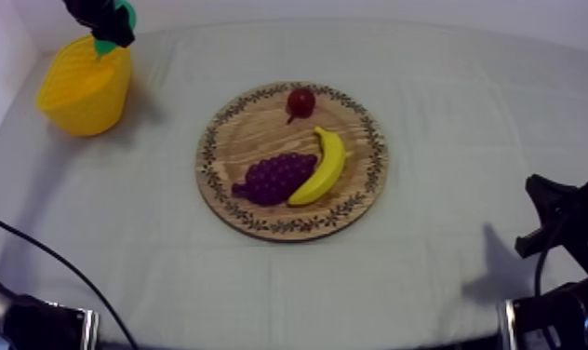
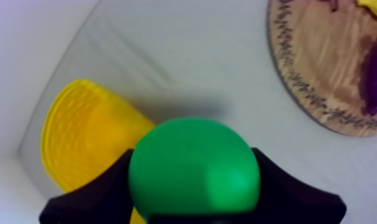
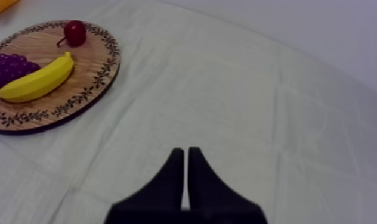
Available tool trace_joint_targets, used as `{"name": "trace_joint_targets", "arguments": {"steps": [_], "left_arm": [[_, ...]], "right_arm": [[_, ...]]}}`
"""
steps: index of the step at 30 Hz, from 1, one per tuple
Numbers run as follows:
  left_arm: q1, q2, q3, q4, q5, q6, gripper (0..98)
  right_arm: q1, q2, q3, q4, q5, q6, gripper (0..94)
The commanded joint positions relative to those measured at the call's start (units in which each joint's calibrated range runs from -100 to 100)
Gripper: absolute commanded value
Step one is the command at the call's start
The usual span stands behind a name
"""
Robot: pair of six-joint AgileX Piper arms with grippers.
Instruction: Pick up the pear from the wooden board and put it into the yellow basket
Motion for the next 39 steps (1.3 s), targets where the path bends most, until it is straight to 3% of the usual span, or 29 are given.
{"name": "trace_joint_targets", "arguments": {"steps": [1, 10, 27, 39], "left_arm": [[-3.7, -0.4, 0.1, -0.06, 0.1, -0.2, 51.2], [-9.1, -1.1, -1.2, -0.17, 1.4, 1.0, 51.3], [-11.1, 3.8, -8.1, 2.21, 1.8, 11.7, 47.7], [-13.5, 18.1, -13.7, 4.55, 0.9, 12.2, 48.9]], "right_arm": [[0.0, 0.0, 0.0, 0.0, 0.0, 0.0, 0.4], [0.0, 0.0, 0.0, 0.0, 0.0, 0.0, 0.4], [0.0, 0.0, 0.0, 0.0, 0.0, 0.0, 0.4], [0.0, 0.0, 0.0, 0.0, 0.0, 0.0, 0.4]]}}
